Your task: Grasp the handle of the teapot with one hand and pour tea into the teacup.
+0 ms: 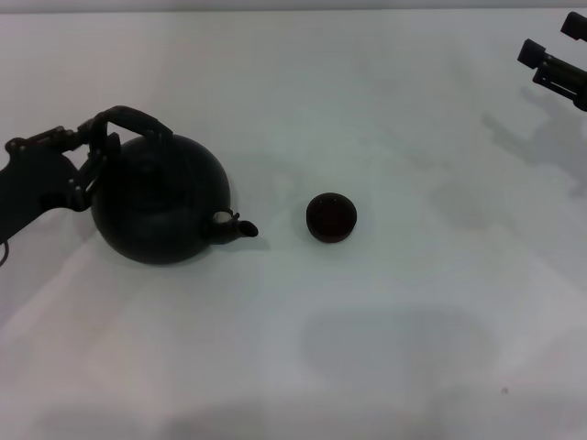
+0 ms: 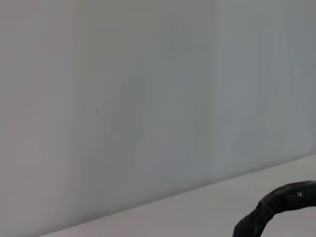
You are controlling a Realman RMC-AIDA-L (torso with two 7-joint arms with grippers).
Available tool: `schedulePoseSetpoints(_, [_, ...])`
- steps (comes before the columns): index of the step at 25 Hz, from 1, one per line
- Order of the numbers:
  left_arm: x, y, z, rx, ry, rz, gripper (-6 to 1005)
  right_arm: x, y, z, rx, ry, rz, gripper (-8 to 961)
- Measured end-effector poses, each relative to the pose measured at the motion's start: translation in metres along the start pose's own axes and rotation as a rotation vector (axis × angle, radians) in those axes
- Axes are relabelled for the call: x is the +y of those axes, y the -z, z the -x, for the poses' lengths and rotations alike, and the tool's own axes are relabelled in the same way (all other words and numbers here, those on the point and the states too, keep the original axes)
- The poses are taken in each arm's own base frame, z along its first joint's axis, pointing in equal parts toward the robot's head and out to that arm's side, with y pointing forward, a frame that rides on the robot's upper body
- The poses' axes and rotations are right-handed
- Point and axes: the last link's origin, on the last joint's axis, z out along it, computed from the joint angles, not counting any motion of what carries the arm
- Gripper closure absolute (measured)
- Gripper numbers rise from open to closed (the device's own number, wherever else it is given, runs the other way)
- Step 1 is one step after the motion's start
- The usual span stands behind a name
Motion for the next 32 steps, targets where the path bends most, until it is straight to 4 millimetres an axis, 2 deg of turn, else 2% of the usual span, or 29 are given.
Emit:
schedulePoseSetpoints(6, [-0.001,0.005,0.001,0.039,0.003,-0.04,671,0.001,0.0,-0.001,0.004,-0.003,0.006,96])
schedulePoseSetpoints(14, [0.0,0.018,-0.003,0.106,-0.001,-0.048,428,0.001,0.001,-0.001,0.004,-0.003,0.004,96])
schedulePoseSetpoints(18, [-0.002,0.029,-0.004,0.136,0.009,-0.075,241,-0.001,0.003,0.0,-0.001,0.001,-0.006,96])
schedulePoseSetpoints(19, [-0.005,0.041,-0.004,0.162,0.017,-0.113,194,-0.001,0.004,0.0,-0.004,0.004,-0.012,96])
schedulePoseSetpoints(21, [-0.007,0.049,-0.003,0.176,0.019,-0.141,179,-0.003,0.009,0.0,-0.012,0.014,-0.029,96])
schedulePoseSetpoints(23, [-0.01,0.069,-0.001,0.209,0.023,-0.214,164,-0.008,0.016,0.001,-0.029,0.021,-0.062,96])
schedulePoseSetpoints(25, [-0.011,0.076,0.0,0.222,0.02,-0.241,149,-0.015,0.026,0.002,-0.057,0.017,-0.116,96])
schedulePoseSetpoints(26, [-0.011,0.081,0.001,0.232,0.019,-0.265,148,-0.022,0.038,0.002,-0.079,0.014,-0.173,96])
schedulePoseSetpoints(28, [-0.011,0.093,0.004,0.254,0.02,-0.319,147,-0.026,0.045,0.001,-0.089,0.014,-0.206,96])
schedulePoseSetpoints(32, [-0.011,0.112,0.01,0.299,0.029,-0.424,145,-0.036,0.071,-0.009,-0.115,0.016,-0.336,96])
